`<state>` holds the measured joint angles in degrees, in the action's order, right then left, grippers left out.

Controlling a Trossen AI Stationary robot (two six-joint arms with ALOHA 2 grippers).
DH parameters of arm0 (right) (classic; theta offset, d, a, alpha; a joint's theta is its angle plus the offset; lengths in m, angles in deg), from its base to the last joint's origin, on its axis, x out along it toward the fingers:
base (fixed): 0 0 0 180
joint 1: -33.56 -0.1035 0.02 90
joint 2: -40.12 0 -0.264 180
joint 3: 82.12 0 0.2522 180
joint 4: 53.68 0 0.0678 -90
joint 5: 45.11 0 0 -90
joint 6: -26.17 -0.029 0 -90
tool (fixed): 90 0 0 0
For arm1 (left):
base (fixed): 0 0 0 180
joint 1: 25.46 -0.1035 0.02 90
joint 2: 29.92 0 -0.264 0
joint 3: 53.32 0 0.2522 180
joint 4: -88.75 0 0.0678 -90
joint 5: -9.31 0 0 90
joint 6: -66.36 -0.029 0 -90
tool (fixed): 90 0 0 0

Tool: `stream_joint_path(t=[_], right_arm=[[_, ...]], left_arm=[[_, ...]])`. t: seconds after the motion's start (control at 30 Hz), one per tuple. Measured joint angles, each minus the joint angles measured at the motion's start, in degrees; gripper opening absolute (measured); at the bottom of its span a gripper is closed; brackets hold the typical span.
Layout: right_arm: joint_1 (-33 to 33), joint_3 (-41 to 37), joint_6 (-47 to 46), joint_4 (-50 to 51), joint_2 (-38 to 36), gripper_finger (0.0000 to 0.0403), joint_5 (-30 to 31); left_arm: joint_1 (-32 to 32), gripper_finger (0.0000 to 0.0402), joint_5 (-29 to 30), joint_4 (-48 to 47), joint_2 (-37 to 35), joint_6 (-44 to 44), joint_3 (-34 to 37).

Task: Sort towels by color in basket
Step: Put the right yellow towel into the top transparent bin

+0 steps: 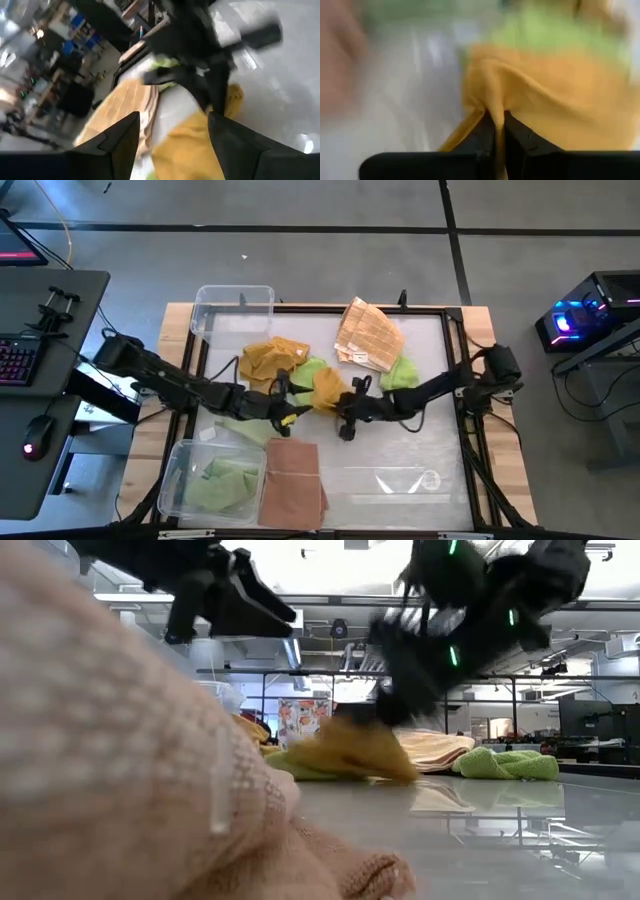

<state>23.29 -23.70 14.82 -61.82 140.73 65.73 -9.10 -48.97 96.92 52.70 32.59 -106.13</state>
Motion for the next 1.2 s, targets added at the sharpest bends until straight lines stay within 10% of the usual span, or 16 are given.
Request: stream_joint_path(t=[0.63, 1.0, 1.2], right_arm=[[0.0, 2.5, 10.8, -14.3, -5.3, 0.0011, -13.9], [-0.1, 2.5, 8.3, -11.6, -9.1, 0.01, -11.9], [-2.9, 2.5, 6.9, -0.4, -17.7, 0.0107, 2.4]], left_arm=[[-1.7, 0.024, 3.5, 15.1, 13.4, -7.3, 0.0], [0.9, 0.0018, 4.1, 11.9, 11.0, -5.6, 0.0], [3.7, 0.002, 21.0, 6.6, 1.0, -10.3, 0.0]])
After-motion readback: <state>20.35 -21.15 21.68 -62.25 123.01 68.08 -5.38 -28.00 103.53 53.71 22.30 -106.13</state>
